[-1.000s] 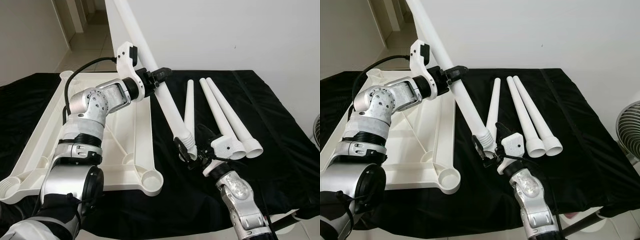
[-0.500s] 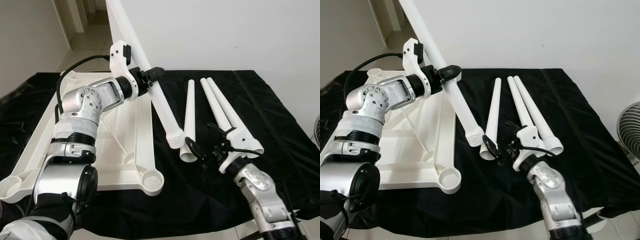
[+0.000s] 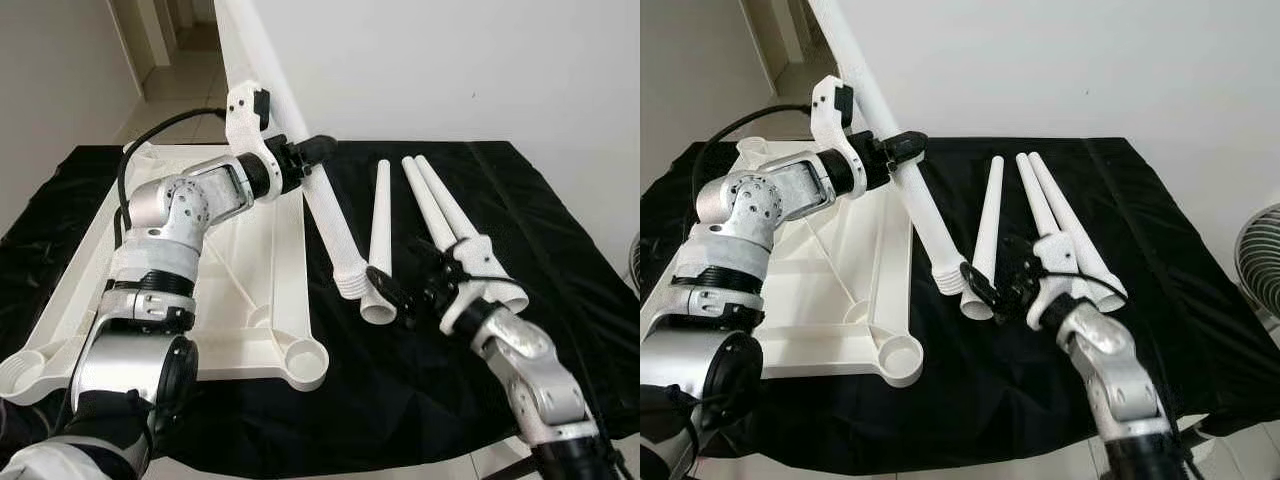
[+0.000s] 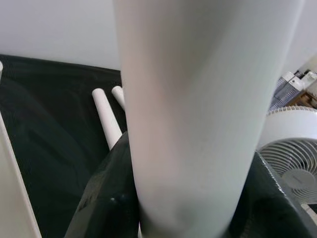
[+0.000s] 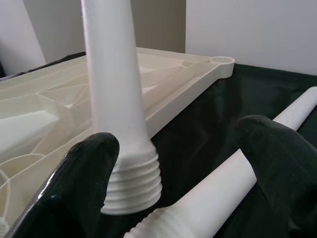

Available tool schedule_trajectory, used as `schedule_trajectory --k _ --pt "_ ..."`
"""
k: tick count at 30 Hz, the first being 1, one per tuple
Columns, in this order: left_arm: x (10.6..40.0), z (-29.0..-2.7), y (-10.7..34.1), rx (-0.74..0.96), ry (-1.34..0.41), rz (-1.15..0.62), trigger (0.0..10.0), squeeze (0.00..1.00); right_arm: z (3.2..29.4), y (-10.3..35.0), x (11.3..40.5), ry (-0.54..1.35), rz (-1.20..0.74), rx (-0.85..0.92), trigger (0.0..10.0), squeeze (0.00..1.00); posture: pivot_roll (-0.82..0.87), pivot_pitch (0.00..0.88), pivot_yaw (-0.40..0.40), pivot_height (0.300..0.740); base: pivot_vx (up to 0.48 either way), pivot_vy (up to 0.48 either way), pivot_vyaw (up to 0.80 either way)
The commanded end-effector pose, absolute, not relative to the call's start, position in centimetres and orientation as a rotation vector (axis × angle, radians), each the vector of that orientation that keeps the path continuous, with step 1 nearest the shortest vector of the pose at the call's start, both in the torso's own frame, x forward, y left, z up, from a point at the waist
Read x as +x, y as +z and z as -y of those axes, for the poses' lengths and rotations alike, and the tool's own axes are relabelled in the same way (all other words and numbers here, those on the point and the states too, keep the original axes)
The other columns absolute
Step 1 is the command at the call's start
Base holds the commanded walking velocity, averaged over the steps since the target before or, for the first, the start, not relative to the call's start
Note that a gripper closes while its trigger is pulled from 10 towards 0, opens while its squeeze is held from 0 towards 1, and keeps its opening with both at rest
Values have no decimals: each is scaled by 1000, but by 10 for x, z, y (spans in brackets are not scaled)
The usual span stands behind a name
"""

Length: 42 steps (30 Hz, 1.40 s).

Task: Building children table

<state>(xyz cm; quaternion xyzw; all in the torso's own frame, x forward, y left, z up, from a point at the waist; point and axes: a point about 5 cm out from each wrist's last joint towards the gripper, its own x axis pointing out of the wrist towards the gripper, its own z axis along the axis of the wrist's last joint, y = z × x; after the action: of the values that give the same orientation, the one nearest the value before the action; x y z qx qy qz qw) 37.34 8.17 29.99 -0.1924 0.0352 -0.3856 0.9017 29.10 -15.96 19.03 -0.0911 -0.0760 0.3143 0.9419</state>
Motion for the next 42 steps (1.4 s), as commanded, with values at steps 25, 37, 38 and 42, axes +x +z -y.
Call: schedule_trajectory --k 25,37,38,42 --pt "336 -41 323 -219 -993 71 10000 0 114 215 326 874 24 -358 10000 0 12 13 5 740 0 0 0" --pt "333 -38 323 -215 -1006 75 10000 0 98 220 344 805 34 -293 10000 0 11 17 10 740 0 0 0" --pt "333 -38 323 -215 -1006 75 10000 0 98 220 344 805 34 -293 10000 0 11 17 10 740 0 0 0" --pt "331 -36 322 -213 -1013 73 10000 0 98 223 348 794 39 -284 3529 0 11 17 10 740 0 0 0"
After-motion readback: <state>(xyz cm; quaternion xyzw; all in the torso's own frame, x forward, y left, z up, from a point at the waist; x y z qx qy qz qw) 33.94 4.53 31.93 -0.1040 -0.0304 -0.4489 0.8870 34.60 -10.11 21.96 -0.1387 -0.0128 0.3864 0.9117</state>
